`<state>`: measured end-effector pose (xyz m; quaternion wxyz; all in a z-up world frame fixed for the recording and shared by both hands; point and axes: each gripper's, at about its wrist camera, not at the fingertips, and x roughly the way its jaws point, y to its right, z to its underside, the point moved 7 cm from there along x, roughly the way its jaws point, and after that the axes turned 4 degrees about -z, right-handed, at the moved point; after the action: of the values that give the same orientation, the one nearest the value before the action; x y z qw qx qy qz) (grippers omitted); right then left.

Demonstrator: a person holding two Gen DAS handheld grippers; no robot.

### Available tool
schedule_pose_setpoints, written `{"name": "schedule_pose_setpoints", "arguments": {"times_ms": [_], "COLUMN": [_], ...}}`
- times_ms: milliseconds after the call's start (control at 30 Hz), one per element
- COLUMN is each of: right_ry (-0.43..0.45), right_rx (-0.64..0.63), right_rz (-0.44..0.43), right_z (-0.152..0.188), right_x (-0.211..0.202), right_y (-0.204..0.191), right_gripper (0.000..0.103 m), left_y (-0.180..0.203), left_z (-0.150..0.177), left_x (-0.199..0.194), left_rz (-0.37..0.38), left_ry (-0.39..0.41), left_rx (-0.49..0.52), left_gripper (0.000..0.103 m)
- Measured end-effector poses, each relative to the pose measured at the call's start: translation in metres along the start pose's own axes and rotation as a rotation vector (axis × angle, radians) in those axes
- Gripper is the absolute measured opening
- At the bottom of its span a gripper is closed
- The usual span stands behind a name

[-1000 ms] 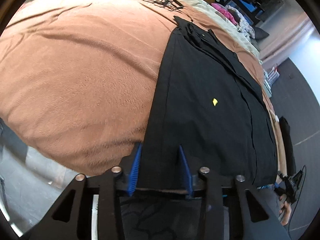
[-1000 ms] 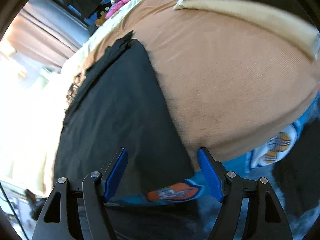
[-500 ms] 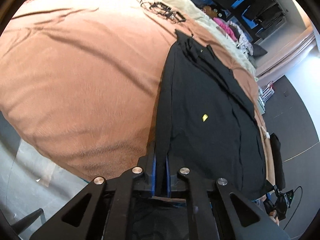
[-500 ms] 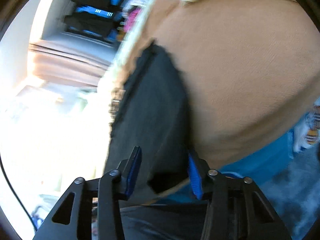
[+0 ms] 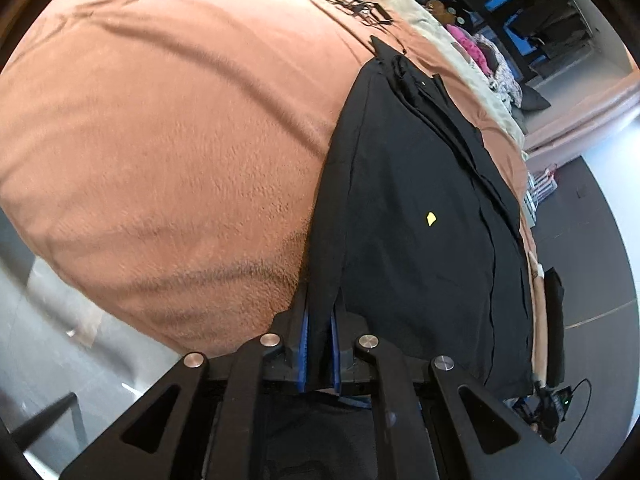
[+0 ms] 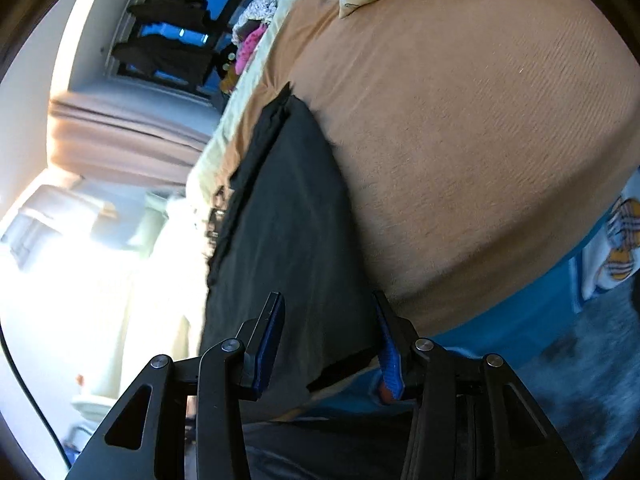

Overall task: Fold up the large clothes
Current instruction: 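Close the left tool on the strip end while the right tool grasps beside it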

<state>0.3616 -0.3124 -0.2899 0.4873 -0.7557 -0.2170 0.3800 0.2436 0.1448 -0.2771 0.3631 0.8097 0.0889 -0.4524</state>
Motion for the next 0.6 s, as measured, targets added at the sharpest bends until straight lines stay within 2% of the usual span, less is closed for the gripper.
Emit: {"name": "schedule_pose_setpoints", "arguments": {"times_ms": [33, 100, 200, 333, 600], "right_ry": [0.0, -0.002, 0.031, 0.093, 0.125], "right_rx": [0.0, 0.013, 0.044, 0.012, -0.082], "right_rz": [0.0, 0.031, 0.029, 0.01, -0.061], "right_z": [0.0, -0.002, -0.009, -0.013, -0.017], "right_x": [0.0, 0.012, 0.013, 0.002, -0.025], "right_y": [0.0, -0.001, -0.002, -0.022, -0.082], "right_gripper": [0.026, 0.015, 0.008, 0.005, 0.004], "left_y": [0.0, 0.001, 0.004, 0.005, 0.023], "left_z": [0.0, -0.001, -0.001, -0.003, -0.014], "left_x": [0.001, 0.003, -0.001, -0.019, -0.073], "left_rz": [0.001, 0.005, 0.0, 0.034, 0.127], "left_ry": [-0.001, -0.006, 0.01, 0.066, 0.161], "left_rx": [-0.005, -0.01, -0.009, -0.028, -0.018], "left_gripper": [0.009, 0.009, 0.008, 0.007, 0.006]}}
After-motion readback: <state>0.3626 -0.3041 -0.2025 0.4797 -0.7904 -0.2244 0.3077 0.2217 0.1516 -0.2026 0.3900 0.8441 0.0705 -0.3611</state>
